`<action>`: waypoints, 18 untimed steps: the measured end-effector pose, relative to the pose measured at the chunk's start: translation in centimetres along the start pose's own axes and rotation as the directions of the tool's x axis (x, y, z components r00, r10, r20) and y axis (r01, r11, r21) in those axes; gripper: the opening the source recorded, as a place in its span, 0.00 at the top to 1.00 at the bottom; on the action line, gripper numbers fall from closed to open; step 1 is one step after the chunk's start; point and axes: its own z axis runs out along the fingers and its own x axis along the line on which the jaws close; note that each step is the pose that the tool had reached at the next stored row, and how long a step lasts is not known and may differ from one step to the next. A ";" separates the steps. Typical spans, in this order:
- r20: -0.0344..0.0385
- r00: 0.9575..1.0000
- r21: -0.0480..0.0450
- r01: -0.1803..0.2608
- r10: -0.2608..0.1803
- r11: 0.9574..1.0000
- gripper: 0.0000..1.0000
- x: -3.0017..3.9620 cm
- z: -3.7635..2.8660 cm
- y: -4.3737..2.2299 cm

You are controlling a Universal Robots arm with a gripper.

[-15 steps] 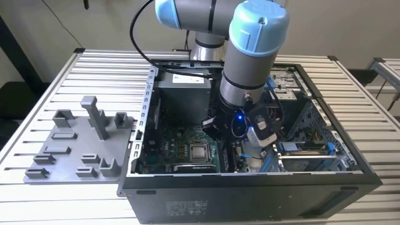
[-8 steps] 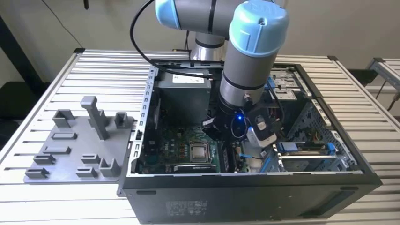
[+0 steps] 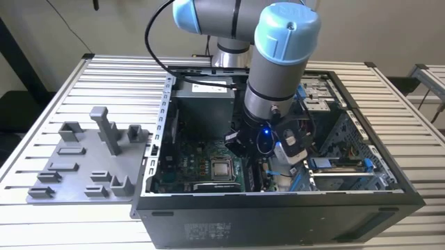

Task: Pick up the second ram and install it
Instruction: 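Insert the second ram into the second slot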

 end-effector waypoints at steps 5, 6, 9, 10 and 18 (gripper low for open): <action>0.000 1.000 0.001 0.000 0.000 1.000 0.86 0.00 0.12 -0.01; 0.000 1.000 0.001 0.000 0.000 1.000 0.86 0.00 0.15 0.00; 0.000 1.000 0.001 0.000 0.000 1.000 0.86 0.00 0.16 -0.01; 0.000 1.000 0.001 0.000 0.000 1.000 0.86 0.00 0.16 -0.01; 0.000 1.000 0.007 0.000 0.000 1.000 0.86 0.00 0.47 -0.01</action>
